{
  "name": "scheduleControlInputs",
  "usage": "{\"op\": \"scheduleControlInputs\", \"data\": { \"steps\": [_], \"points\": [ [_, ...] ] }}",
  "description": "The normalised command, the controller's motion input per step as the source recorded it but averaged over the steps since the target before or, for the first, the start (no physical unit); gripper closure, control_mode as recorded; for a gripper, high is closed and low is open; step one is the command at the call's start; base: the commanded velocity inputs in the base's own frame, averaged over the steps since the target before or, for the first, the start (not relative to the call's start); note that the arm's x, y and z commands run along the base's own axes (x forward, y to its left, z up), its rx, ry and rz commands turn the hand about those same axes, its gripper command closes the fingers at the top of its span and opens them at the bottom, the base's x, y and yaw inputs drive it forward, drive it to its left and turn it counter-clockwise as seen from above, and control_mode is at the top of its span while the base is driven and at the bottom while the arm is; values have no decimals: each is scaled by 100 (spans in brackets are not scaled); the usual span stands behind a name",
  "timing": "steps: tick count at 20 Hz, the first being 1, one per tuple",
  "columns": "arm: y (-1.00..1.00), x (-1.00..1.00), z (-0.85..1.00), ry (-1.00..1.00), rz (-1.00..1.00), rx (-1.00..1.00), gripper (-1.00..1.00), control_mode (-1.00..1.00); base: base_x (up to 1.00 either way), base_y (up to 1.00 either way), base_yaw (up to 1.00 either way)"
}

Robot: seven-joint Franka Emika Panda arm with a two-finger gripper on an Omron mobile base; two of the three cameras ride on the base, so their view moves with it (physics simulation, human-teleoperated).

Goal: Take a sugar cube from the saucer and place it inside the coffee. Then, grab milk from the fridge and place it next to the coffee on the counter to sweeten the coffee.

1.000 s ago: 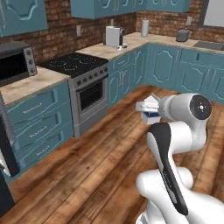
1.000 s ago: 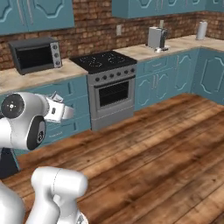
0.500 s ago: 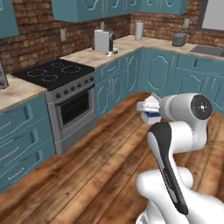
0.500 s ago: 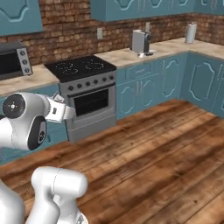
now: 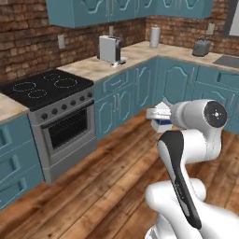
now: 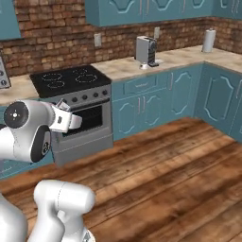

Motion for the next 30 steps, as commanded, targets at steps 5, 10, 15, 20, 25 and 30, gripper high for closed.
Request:
{"op": "scheduleControlInputs", "data": {
  "steps": [5, 10, 15, 20, 25, 30],
  "points": [
    [0, 0, 0, 0, 0, 0, 100, 100, 100, -58, 20],
    [0, 0, 0, 0, 0, 0, 100, 100, 100, -37, 32],
    [0, 0, 0, 0, 0, 0, 100, 100, 100, -40, 34],
    [0, 0, 0, 0, 0, 0, 100, 100, 100, -51, 31],
    [0, 0, 0, 0, 0, 0, 100, 100, 100, -82, 26],
    [0, 0, 0, 0, 0, 0, 100, 100, 100, -67, 28]
  ]
}}
